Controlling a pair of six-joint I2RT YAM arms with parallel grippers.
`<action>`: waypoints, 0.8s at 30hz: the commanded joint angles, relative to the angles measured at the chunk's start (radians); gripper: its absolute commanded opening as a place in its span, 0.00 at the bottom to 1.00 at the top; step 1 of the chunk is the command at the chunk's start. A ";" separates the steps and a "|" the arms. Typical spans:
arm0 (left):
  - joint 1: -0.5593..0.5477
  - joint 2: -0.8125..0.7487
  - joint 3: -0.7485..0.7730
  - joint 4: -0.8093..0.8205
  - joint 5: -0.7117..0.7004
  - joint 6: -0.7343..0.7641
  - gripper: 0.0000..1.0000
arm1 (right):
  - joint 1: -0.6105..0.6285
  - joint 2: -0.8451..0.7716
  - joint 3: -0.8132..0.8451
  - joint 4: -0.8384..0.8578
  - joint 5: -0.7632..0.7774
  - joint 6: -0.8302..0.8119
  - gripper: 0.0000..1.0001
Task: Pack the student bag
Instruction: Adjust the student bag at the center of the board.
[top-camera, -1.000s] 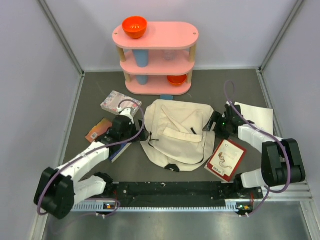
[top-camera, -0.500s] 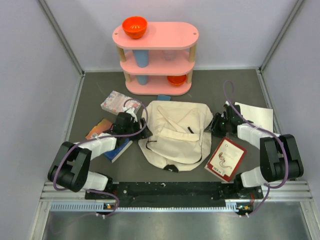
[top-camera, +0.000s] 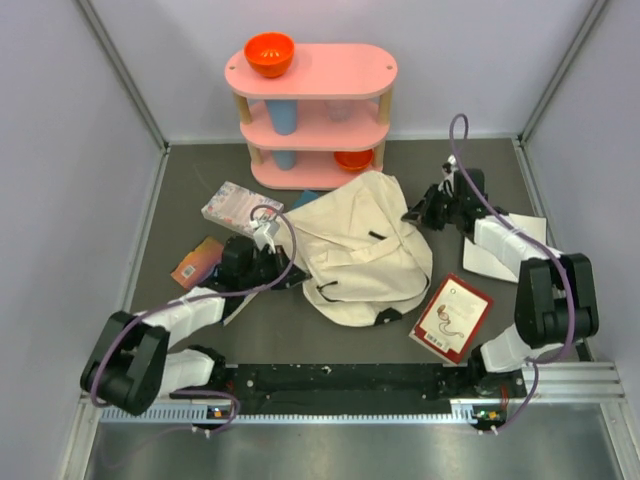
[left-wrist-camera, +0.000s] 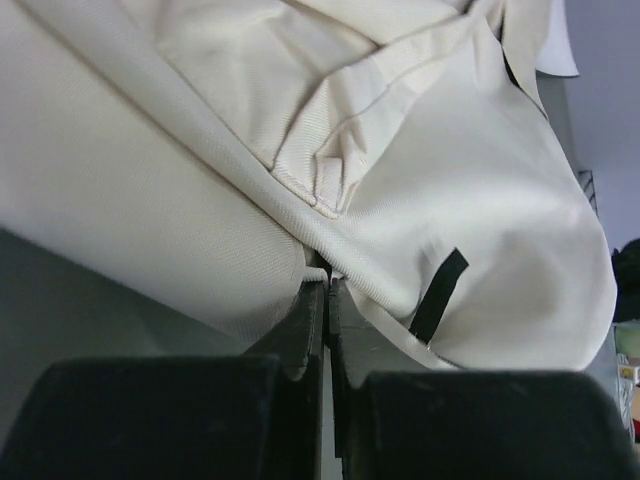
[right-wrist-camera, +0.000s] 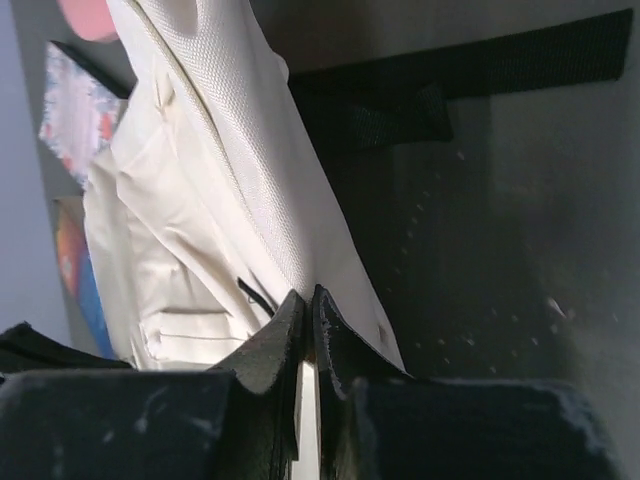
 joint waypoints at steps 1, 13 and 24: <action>-0.033 -0.183 -0.056 0.135 0.003 -0.016 0.02 | 0.027 0.079 0.171 0.027 -0.104 0.005 0.02; -0.071 -0.410 -0.267 0.118 -0.274 -0.095 0.20 | 0.144 0.288 0.376 -0.095 0.084 -0.006 0.42; -0.085 -0.301 -0.297 0.146 -0.202 -0.099 0.64 | 0.234 -0.025 0.265 -0.277 0.120 -0.118 0.67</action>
